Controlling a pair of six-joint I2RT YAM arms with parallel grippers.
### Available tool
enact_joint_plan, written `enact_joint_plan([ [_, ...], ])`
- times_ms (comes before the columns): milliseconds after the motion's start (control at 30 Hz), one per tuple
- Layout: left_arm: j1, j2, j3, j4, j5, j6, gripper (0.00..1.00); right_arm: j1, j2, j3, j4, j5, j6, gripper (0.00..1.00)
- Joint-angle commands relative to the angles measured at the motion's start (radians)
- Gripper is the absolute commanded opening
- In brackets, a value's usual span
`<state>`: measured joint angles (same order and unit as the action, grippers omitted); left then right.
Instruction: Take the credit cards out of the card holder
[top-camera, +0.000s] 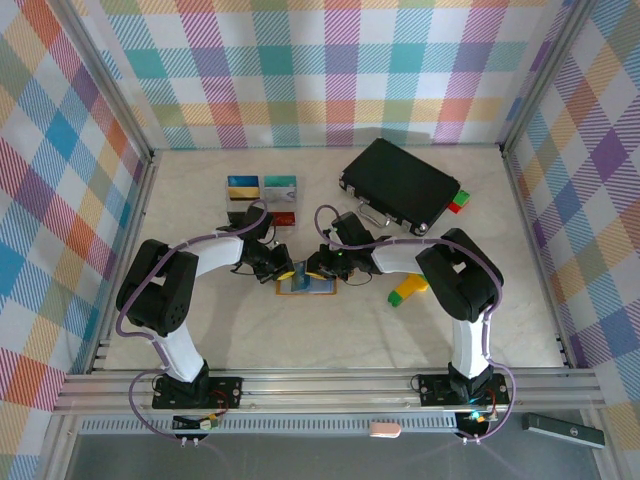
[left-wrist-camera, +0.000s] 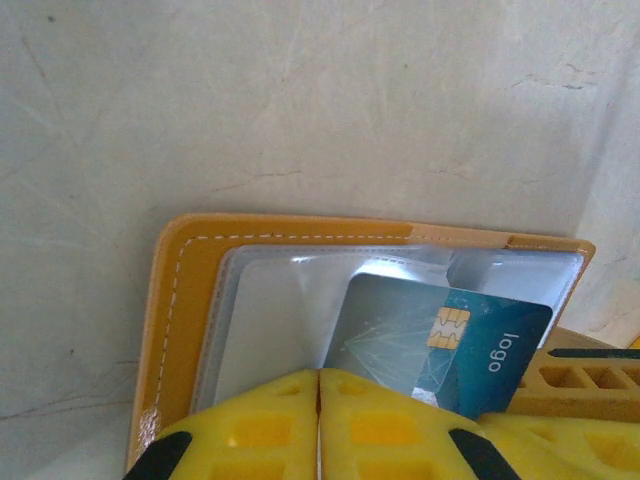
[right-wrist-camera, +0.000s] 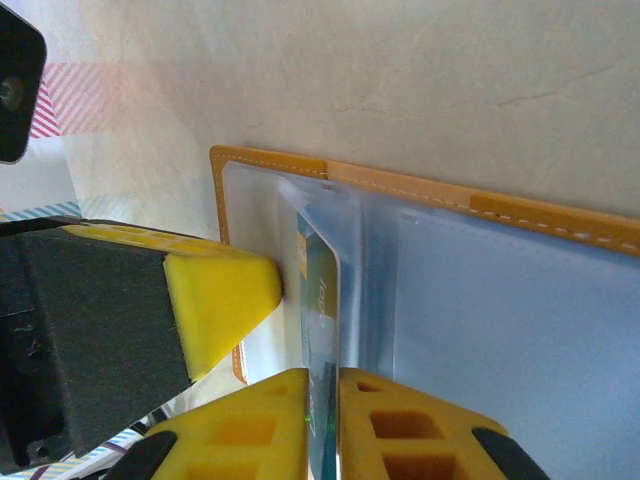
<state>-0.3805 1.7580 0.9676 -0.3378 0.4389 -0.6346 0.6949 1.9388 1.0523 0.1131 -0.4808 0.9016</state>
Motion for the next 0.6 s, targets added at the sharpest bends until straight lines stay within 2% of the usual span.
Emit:
enact_joint_plan([
  [0,-0.009,0.027,-0.012,-0.026,-0.041,0.008,0.08,-0.001,0.022,0.003,0.022,-0.022,0.004,0.13],
  [200,-0.009,0.014,-0.008,-0.032,-0.048,0.005,0.10,-0.002,-0.029,-0.014,-0.051,0.069,-0.050,0.03],
  [333,-0.009,-0.002,0.011,-0.052,-0.041,0.028,0.14,-0.005,-0.097,-0.048,-0.078,0.123,-0.117,0.03],
  [567,-0.008,-0.034,0.021,-0.050,-0.016,0.033,0.18,-0.015,-0.123,-0.056,-0.079,0.119,-0.135,0.02],
])
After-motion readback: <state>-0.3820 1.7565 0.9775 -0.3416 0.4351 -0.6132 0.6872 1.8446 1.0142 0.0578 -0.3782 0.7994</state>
